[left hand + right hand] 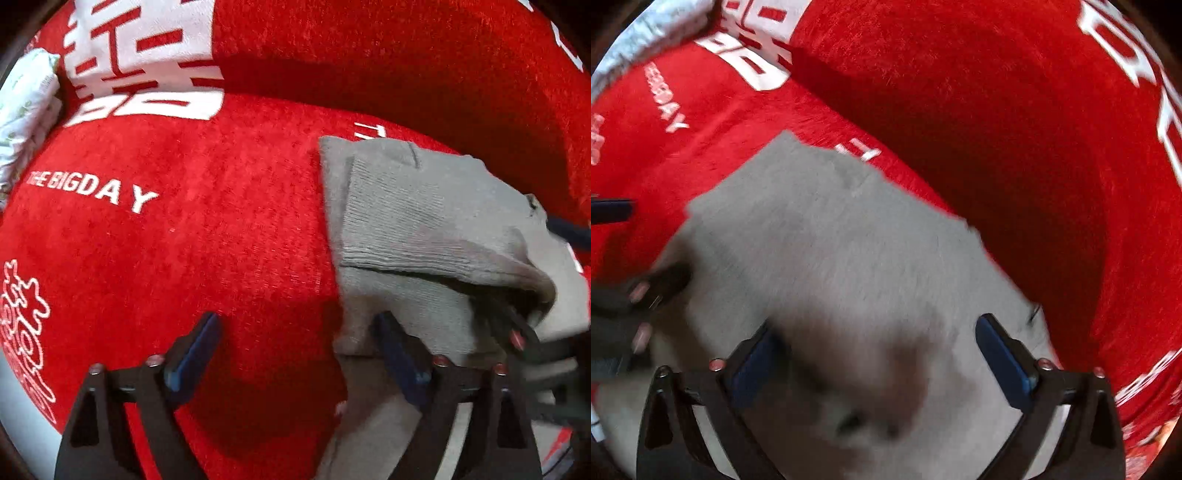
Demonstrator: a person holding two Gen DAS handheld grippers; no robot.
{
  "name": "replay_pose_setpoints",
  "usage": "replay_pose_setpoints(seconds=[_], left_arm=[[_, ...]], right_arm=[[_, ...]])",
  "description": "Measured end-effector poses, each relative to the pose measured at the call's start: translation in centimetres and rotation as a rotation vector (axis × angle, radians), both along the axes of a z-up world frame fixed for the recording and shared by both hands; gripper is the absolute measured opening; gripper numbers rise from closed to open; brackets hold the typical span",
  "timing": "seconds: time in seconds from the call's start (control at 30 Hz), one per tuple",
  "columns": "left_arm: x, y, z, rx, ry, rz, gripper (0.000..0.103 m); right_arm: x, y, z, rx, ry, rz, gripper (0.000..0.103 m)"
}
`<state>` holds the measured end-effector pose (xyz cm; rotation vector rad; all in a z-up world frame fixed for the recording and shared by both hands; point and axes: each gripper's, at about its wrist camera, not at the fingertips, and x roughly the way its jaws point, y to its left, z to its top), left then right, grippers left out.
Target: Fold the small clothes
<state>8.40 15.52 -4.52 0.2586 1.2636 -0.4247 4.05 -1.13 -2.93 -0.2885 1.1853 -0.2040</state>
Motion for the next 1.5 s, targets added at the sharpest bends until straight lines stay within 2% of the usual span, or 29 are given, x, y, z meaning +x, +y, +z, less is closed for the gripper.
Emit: replay_pose_setpoints(seconds=[0.03,0.07,0.1,0.2,0.23,0.3,0.37,0.4,0.47,0.57,0.67,0.77,0.83,0.9,0.97,1.03,1.1,1.13,1.17,1.2,1.23,1.27,1.3,1.4,1.5], left_arm=[[0.1,0.2,0.1,-0.007,0.001,0.003,0.090],[0.0,0.2,0.0,-0.015,0.007,0.008,0.090],[0.0,0.2,-0.1,-0.020,0.012,0.011,0.090],[0.0,-1.3,-0.5,-0.010,0.011,-0.007,0.090],[0.1,-1.5,-0.6,-0.005,0.008,-0.017,0.090],[0.5,-1.8,-0.9,0.000,0.005,-0.029,0.090],[0.7,-1.8,-1.0,-0.001,0.009,-0.035,0.090],[0.8,-1.8,-1.0,0.000,0.009,-0.039,0.090],[0.8,-2.0,-1.0,0.005,0.006,-0.048,0.090],[0.9,-2.2,-0.9,0.011,0.005,-0.069,0.090],[1.8,-2.4,-0.6,0.022,0.044,-0.077,0.090],[3.8,-2.4,0.5,-0.022,0.058,-0.054,0.090],[5.9,-2.7,0.8,-0.047,0.068,-0.042,0.090],[8.0,-3.5,0.2,-0.057,0.113,-0.048,0.090],[9.6,-4.5,-0.8,-0.056,0.150,-0.061,0.090],[10.4,-5.3,-1.6,-0.051,0.173,-0.069,0.089],[10.9,-5.7,-2.2,-0.057,0.196,-0.071,0.076],[11.0,-5.8,-2.5,-0.067,0.218,-0.070,0.062],[11.2,-5.8,-2.6,-0.083,0.221,-0.064,0.057],[11.3,-5.8,-2.4,-0.098,0.216,-0.068,0.047],[11.3,-5.9,-2.3,-0.122,0.226,-0.084,0.025],[11.4,-6.0,-2.1,-0.145,0.248,-0.097,0.018],[11.4,-6.2,-1.9,-0.142,0.248,-0.110,0.017],[11.4,-6.3,-1.3,-0.107,0.198,-0.159,0.017],[11.8,-5.8,-1.9,-0.078,0.187,-0.169,0.017]], right_arm=[[0.5,-0.5,0.2,-0.001,-0.023,-0.033,0.051],[0.5,-1.5,0.7,0.060,-0.045,-0.082,0.011],[0.1,-3.4,1.6,0.171,-0.096,-0.184,0.008],[-3.5,-9.1,3.6,0.406,-0.260,-0.476,0.008],[-5.9,-11.7,3.6,0.517,-0.330,-0.608,0.008],[-10.3,-15.2,2.6,0.683,-0.412,-0.837,0.011],[-15.1,-18.2,-0.1,0.882,-0.479,-1.074,0.024],[-16.7,-19.1,-1.2,0.948,-0.494,-1.155,0.029],[-20.1,-20.2,-3.5,1.068,-0.520,-1.289,0.051],[-23.3,-21.0,-4.7,1.171,-0.585,-1.391,0.052],[-24.0,-21.2,-4.3,1.199,-0.547,-1.380,0.057],[-22.1,-19.5,-3.3,1.260,-0.461,-1.229,0.060],[-19.5,-16.2,-3.3,1.355,-0.391,-1.094,0.062],[-16.3,-12.0,-3.9,1.464,-0.313,-0.979,0.063],[-13.6,-8.3,-4.6,1.546,-0.251,-0.909,0.063],[-11.1,-5.3,-5.8,1.602,-0.215,-0.896,0.062],[-9.9,-3.5,-7.0,1.627,-0.217,-0.924,0.062],[-9.3,-3.1,-7.5,1.639,-0.237,-0.956,0.062],[-9.1,-3.2,-7.6,1.642,-0.260,-0.977,0.062],[-8.9,-3.5,-7.4,1.638,-0.276,-0.994,0.062],[-9.3,-3.6,-7.3,1.634,-0.284,-0.999,0.052],[-9.0,-3.8,-7.3,1.629,-0.292,-1.002,0.021],[-8.6,-3.7,-7.4,1.640,-0.291,-0.996,0.008],[-6.7,-2.6,-6.9,1.656,-0.293,-0.961,0.007],[-5.7,-0.9,-7.9,1.658,-0.256,-0.955,0.007]])
